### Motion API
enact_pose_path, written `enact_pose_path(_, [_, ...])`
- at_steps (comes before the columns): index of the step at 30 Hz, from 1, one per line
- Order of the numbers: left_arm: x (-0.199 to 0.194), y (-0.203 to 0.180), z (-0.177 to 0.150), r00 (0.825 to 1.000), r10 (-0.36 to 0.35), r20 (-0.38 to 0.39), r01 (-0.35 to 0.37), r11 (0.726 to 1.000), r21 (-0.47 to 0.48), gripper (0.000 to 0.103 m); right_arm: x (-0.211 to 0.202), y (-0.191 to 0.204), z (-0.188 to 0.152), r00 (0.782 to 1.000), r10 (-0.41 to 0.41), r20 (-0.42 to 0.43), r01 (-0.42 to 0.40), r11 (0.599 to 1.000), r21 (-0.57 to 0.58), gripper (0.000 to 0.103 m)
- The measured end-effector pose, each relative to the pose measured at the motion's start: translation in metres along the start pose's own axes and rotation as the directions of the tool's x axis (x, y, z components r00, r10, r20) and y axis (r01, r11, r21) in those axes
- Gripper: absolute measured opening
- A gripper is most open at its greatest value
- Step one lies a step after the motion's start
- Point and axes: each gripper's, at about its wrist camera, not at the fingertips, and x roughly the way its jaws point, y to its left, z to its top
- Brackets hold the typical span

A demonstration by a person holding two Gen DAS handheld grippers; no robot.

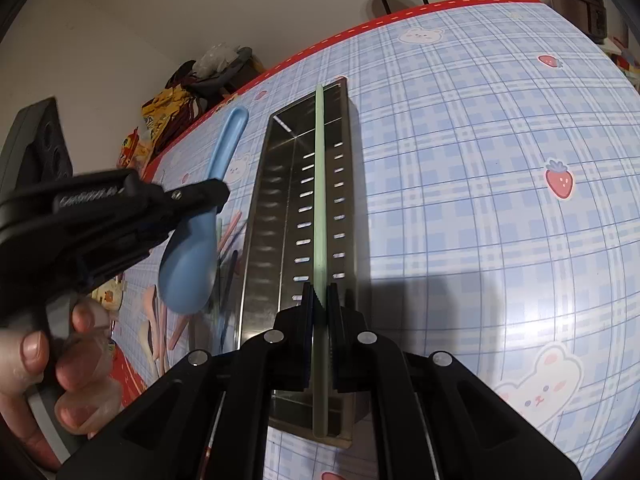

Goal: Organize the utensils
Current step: 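Lower both utensils into steel basket and open both tools, then move left tool toward beige spoon while right tool approaches beige chopstick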

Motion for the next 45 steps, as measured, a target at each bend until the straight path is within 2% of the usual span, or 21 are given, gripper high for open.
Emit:
enact_pose_path(7, [0.021,-0.005,0.020,0.998,0.057,-0.005,-0.057,0.998,-0.002,0.011,0.008,0.003,0.007,1.000,0.008,-0.010,-0.008,1.000,-0.007,0.007])
enact_pose_path(12, [0.031,-0.006,0.029,0.997,0.070,-0.018,-0.070,0.997,-0.008,0.011,0.015,0.004,0.010,1.000,-0.003,-0.019,0.002,1.000,-0.020,0.007])
enact_pose_path(13, [0.032,-0.006,0.032,0.997,0.070,-0.018,-0.070,0.998,-0.004,0.012,0.016,0.005,0.011,1.000,-0.001,-0.022,0.001,1.000,-0.021,0.007])
enact_pose_path(17, [0.029,-0.009,0.039,0.999,0.045,0.000,-0.045,0.999,0.010,0.031,0.014,0.005,0.013,1.000,-0.019,-0.016,0.019,0.999,-0.033,0.010])
enact_pose_path(19, [0.022,-0.009,0.043,0.999,0.034,0.015,-0.035,0.999,0.023,0.037,0.011,0.006,0.015,1.000,-0.028,-0.010,0.028,0.999,-0.043,0.010])
enact_pose_path(20, [0.018,-0.009,0.045,0.999,0.033,0.026,-0.034,0.999,0.032,0.043,0.006,0.008,0.016,0.999,-0.033,-0.001,0.033,0.998,-0.046,0.016])
enact_pose_path(24, [-0.007,-0.005,0.048,0.996,0.028,0.088,-0.035,0.996,0.079,0.061,-0.012,0.012,0.015,0.997,-0.063,0.053,0.066,0.995,-0.068,0.056])
enact_pose_path(25, [-0.014,-0.004,0.049,0.994,0.034,0.104,-0.044,0.994,0.097,0.069,-0.015,0.013,0.015,0.996,-0.068,0.059,0.072,0.995,-0.073,0.059])
enact_pose_path(26, [-0.021,-0.003,0.048,0.992,0.040,0.118,-0.053,0.992,0.111,0.080,-0.019,0.014,0.014,0.995,-0.078,0.066,0.083,0.994,-0.077,0.067])
enact_pose_path(27, [-0.027,-0.001,0.048,0.990,0.045,0.131,-0.061,0.991,0.121,0.085,-0.022,0.014,0.013,0.994,-0.086,0.072,0.091,0.993,-0.078,0.076])
enact_pose_path(30, [-0.048,0.007,0.042,0.985,0.049,0.167,-0.075,0.986,0.152,0.094,-0.031,0.014,0.007,0.990,-0.112,0.091,0.119,0.991,-0.069,0.086])
enact_pose_path(35, [-0.080,0.032,0.020,0.974,0.084,0.208,-0.122,0.977,0.177,0.097,-0.047,0.016,-0.008,0.979,-0.153,0.135,0.163,0.985,-0.063,0.097])
enact_pose_path(40, [-0.104,0.066,-0.014,0.964,0.136,0.227,-0.179,0.968,0.178,0.097,-0.055,0.018,-0.025,0.967,-0.197,0.160,0.206,0.977,-0.047,0.097])
enact_pose_path(45, [-0.116,0.104,-0.050,0.959,0.185,0.212,-0.227,0.955,0.190,0.097,-0.057,0.027,-0.048,0.950,-0.248,0.191,0.260,0.965,-0.042,0.097])
